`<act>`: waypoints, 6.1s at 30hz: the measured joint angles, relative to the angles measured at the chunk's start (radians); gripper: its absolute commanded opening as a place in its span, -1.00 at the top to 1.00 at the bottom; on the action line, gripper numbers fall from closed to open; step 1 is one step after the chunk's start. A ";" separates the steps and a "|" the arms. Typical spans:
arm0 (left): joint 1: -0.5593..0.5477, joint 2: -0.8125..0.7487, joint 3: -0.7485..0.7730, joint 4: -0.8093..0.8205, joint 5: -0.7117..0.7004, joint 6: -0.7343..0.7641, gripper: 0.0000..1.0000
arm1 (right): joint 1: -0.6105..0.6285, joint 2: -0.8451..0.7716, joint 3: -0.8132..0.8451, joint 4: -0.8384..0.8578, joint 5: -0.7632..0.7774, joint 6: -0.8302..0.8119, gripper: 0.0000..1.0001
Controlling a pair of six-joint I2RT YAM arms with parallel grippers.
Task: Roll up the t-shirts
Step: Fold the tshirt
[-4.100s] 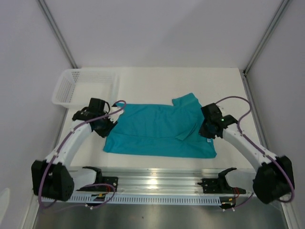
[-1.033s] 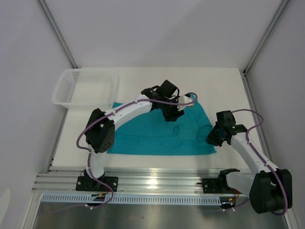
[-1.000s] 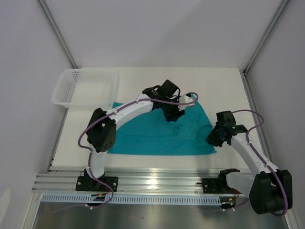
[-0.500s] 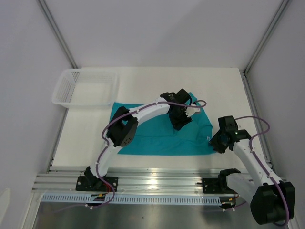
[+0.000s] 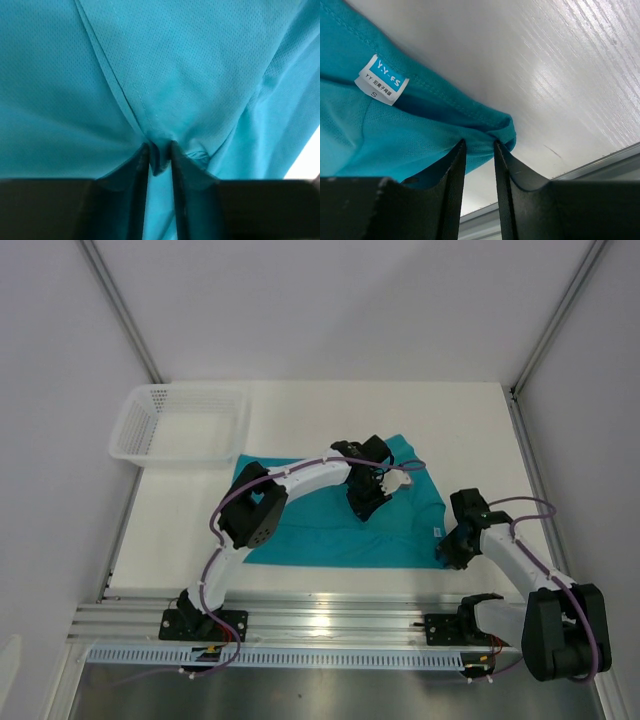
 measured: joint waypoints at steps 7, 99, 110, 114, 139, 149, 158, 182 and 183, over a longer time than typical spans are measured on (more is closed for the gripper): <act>0.002 0.000 -0.015 0.013 -0.012 0.000 0.83 | -0.001 -0.025 -0.019 0.004 0.015 0.044 0.39; 0.504 -1.286 -1.287 -0.132 -0.293 0.465 0.98 | 0.102 -0.074 0.242 -0.392 0.010 0.068 1.00; 0.503 -1.294 -1.318 -0.117 -0.296 0.465 0.90 | 0.112 -0.079 0.245 -0.457 0.054 0.101 1.00; 0.503 -1.286 -1.318 -0.114 -0.296 0.465 0.75 | 0.129 -0.067 0.244 -0.450 0.049 0.122 0.94; 0.652 -1.122 -0.920 -0.026 -0.310 0.249 -0.22 | 0.114 0.114 0.566 -0.045 0.117 -0.174 0.02; 0.655 -0.680 -0.685 0.234 -0.420 0.129 -0.17 | 0.063 0.730 0.824 0.257 -0.057 -0.358 0.04; 0.658 -0.389 -0.519 0.258 -0.442 0.087 -0.11 | 0.056 1.062 1.122 0.241 -0.078 -0.442 0.03; 0.724 -0.337 -0.472 0.195 -0.397 0.089 -0.04 | 0.036 1.011 1.093 0.323 -0.132 -0.661 -0.05; 0.725 -0.328 -0.469 0.194 -0.391 0.090 -0.05 | 0.035 1.015 1.093 0.324 -0.131 -0.664 -0.07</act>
